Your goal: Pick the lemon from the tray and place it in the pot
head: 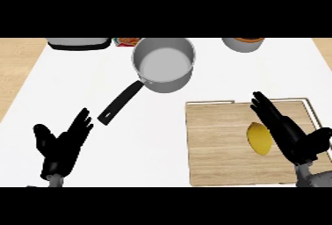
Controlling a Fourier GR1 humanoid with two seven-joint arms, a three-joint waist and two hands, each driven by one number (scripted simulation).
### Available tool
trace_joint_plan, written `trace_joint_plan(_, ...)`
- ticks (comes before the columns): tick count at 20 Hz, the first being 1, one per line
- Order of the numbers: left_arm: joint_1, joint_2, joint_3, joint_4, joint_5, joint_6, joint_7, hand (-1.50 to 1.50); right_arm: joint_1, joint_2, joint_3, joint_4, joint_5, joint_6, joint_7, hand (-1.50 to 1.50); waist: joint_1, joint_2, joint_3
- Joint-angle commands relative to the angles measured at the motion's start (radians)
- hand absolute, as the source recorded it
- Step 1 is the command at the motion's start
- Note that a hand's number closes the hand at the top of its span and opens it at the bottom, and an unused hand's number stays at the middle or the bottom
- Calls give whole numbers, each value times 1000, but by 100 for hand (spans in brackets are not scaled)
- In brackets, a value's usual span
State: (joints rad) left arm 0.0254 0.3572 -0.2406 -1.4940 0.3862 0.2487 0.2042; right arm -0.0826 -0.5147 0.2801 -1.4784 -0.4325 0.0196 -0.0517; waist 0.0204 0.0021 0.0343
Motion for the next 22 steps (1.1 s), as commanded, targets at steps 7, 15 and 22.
trace_joint_plan(7,-47,51,-63,-3,-78,-70,-17,0,-64,-260,-28,15,584,-341,-141,150,-114,-47,-68)
trace_joint_plan(15,-30,52,-77,13,-75,-138,-92,0,136,135,42,-253,722,-824,-686,-150,-88,-18,-32)
trace_joint_plan(22,-87,-14,-98,109,-121,-135,-127,0,492,138,173,-405,1042,-909,-364,-150,-64,-5,-39)
